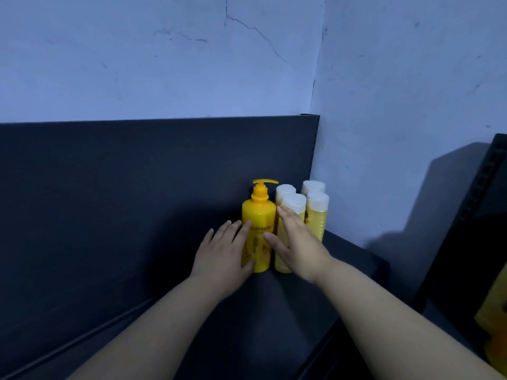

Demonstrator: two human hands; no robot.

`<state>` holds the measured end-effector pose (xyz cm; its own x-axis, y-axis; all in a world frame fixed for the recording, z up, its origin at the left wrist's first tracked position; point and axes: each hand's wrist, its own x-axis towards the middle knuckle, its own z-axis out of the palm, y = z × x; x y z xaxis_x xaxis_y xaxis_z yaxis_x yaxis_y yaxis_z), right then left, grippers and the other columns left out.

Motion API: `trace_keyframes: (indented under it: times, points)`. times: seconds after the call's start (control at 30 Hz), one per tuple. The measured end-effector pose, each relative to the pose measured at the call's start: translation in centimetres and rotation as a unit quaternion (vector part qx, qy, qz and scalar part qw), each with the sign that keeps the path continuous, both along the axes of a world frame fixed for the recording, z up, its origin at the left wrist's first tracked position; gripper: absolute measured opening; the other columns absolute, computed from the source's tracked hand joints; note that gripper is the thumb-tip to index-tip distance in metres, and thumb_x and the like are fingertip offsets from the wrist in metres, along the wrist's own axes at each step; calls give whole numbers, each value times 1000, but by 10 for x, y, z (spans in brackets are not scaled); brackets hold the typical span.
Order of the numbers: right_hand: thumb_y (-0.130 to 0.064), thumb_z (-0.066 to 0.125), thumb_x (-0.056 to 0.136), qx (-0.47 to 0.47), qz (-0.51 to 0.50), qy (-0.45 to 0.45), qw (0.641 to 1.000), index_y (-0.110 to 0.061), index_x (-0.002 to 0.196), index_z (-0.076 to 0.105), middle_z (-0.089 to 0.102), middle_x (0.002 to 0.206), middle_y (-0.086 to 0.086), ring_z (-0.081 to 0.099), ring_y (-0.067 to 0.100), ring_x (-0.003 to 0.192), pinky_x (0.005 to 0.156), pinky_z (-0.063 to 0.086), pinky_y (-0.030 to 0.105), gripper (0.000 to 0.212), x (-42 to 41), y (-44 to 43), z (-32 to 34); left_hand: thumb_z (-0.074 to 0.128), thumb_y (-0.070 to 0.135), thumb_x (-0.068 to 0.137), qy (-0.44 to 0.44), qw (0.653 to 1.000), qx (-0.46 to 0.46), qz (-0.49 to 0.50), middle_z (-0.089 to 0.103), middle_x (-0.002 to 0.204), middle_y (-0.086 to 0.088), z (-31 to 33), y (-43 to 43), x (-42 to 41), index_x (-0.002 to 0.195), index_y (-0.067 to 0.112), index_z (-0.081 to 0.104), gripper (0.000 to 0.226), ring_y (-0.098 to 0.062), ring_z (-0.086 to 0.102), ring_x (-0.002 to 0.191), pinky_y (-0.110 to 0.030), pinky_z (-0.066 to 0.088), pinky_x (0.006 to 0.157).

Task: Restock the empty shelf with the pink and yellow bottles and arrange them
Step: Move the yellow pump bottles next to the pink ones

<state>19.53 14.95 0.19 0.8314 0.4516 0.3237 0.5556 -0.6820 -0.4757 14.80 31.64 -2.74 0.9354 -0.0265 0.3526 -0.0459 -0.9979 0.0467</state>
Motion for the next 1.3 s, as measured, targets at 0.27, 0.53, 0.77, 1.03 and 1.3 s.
trace_keyframes:
  times: [0.27, 0.53, 0.77, 1.03, 1.3]
  points:
    - [-44, 45, 96, 3, 22, 8, 1000, -12, 150, 11, 15, 158, 2, 10, 11, 144, 113, 9, 20, 72, 74, 13, 9, 58, 49, 85, 10, 981, -191, 26, 12, 157, -3, 15, -4, 82, 150, 17, -5, 96, -19, 11, 144, -32, 19, 113]
    - [-35, 42, 98, -25, 38, -19, 999, -12, 150, 14, 21, 156, 4, 17, 14, 143, 113, 12, 21, 63, 108, 38, 5, 47, 52, 77, 31, 911, -411, 25, 46, 128, -2, 13, -16, 147, 130, 27, 40, 60, -22, 46, 117, -43, 40, 101]
    - [-33, 45, 96, -8, 28, -30, 999, -15, 149, 17, 33, 149, 2, 35, 16, 133, 107, 30, 25, 63, 100, 43, 4, 60, 33, 81, 54, 936, -349, 21, 47, 121, -4, 12, -3, 141, 126, 24, 34, 52, -23, 50, 106, -42, 46, 91]
    - [-46, 57, 87, -31, 95, 108, 989, -20, 130, 42, 54, 121, -1, 52, 12, 103, 87, 42, 25, 53, 80, 44, 1, 86, 27, 59, 132, 915, -374, -77, 53, 109, 11, 16, 25, 87, 121, 38, 29, 85, -5, 55, 97, -20, 49, 75]
    - [-65, 73, 59, -49, 90, 191, 976, -23, 139, 28, 40, 129, -2, 45, 15, 115, 99, 41, 34, 101, 55, 47, -8, 87, 34, 56, 131, 917, -372, -68, 46, 118, 10, 1, 27, 50, 131, 35, 27, 96, -10, 50, 107, -34, 50, 89]
